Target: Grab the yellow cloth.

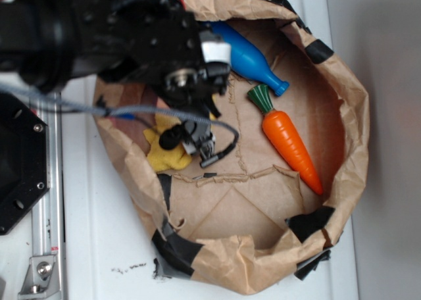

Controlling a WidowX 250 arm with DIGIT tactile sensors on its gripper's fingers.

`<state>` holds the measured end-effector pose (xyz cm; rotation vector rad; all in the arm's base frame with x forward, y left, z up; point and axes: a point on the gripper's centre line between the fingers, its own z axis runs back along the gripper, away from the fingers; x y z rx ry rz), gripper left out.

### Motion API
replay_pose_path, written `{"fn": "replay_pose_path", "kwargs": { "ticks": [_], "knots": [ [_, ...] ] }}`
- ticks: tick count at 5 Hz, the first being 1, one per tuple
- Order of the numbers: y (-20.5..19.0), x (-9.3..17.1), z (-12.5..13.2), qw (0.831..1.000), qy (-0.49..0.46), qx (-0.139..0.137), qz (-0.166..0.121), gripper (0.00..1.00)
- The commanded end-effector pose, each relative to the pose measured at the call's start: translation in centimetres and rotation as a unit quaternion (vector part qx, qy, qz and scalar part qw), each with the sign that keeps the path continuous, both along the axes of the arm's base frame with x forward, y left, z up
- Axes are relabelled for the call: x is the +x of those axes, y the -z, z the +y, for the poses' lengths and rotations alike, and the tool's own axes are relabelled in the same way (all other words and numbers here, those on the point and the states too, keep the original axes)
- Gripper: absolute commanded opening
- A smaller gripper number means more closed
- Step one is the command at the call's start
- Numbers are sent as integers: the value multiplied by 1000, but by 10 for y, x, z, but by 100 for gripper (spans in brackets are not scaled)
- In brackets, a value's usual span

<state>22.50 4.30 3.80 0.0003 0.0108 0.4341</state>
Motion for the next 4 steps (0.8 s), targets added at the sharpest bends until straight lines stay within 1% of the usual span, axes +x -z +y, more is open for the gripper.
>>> {"fn": "replay_pose_path", "kwargs": {
  "ticks": [1,4],
  "knots": [
    [8,-2,10,999,-28,14,-8,0],
    [9,-3,7,1000,-18,18,-3,0]
  ]
}}
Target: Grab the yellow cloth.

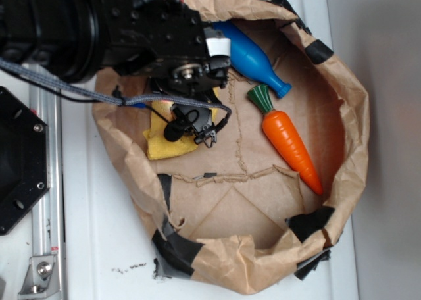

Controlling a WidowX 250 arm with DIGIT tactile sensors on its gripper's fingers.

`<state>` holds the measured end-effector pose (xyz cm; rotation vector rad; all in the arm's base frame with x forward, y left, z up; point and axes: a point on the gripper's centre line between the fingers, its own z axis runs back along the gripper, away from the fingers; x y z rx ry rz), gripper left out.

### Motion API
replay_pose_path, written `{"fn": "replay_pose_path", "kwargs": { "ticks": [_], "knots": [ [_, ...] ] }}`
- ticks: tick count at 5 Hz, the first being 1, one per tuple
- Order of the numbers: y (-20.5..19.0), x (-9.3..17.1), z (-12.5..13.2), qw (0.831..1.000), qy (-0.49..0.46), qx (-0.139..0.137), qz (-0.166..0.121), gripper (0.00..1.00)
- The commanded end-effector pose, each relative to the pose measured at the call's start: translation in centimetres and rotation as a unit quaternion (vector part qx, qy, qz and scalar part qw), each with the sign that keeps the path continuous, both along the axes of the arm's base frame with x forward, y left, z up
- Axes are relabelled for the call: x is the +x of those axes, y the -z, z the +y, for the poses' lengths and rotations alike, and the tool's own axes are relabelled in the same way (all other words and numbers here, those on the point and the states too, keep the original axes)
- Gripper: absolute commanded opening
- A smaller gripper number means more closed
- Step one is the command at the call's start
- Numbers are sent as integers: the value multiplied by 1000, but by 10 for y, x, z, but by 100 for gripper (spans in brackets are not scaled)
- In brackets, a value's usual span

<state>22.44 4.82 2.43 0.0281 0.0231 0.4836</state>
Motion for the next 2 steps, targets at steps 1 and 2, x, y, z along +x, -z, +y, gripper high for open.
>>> {"fn": "replay_pose_path", "kwargs": {
  "ticks": [1,2],
  "knots": [
    [-5,-2,0,1000,10,6,-11,0],
    [-12,-3,1,1000,17,4,-21,0]
  ]
}}
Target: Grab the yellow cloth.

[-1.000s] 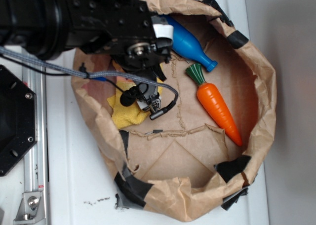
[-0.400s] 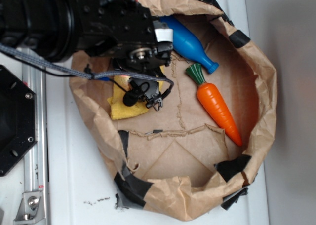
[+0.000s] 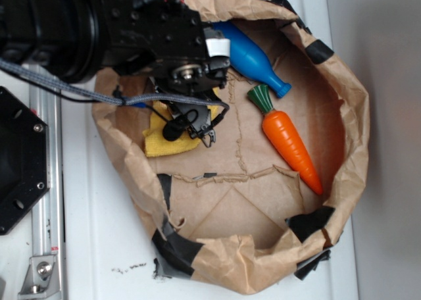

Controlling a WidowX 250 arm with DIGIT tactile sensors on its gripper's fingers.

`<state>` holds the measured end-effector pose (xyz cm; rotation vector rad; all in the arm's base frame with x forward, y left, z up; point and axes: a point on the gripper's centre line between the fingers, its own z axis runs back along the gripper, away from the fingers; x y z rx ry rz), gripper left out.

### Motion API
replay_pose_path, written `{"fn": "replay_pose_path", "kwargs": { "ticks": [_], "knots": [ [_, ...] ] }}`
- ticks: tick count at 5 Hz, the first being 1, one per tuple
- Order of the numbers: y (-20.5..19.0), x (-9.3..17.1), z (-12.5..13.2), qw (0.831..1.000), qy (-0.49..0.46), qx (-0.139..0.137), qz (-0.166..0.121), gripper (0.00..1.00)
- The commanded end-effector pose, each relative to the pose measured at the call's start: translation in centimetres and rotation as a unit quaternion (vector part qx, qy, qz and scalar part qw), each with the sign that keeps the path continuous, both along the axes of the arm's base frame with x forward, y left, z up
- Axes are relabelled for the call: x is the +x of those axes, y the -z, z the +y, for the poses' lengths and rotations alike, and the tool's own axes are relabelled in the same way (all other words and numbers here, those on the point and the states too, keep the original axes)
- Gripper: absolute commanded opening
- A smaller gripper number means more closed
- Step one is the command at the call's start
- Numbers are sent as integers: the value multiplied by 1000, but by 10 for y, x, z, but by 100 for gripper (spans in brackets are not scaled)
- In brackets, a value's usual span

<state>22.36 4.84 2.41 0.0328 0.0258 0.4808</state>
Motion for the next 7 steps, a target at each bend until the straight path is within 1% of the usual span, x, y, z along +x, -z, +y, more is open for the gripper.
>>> {"fn": "replay_pose_path", "kwargs": {
  "ticks": [1,2,3,4,5,7],
  "knots": [
    [-28,-1,2,999,26,-3,-41,0],
    [-70,7,-2,995,45,-17,-85,0],
    [-118,20,-17,990,93,-7,-104,0],
    [-149,25,-28,984,126,-3,-123,0],
    [-155,29,-35,979,170,2,-110,0],
    [-154,29,-37,975,192,13,-111,0]
  ]
}}
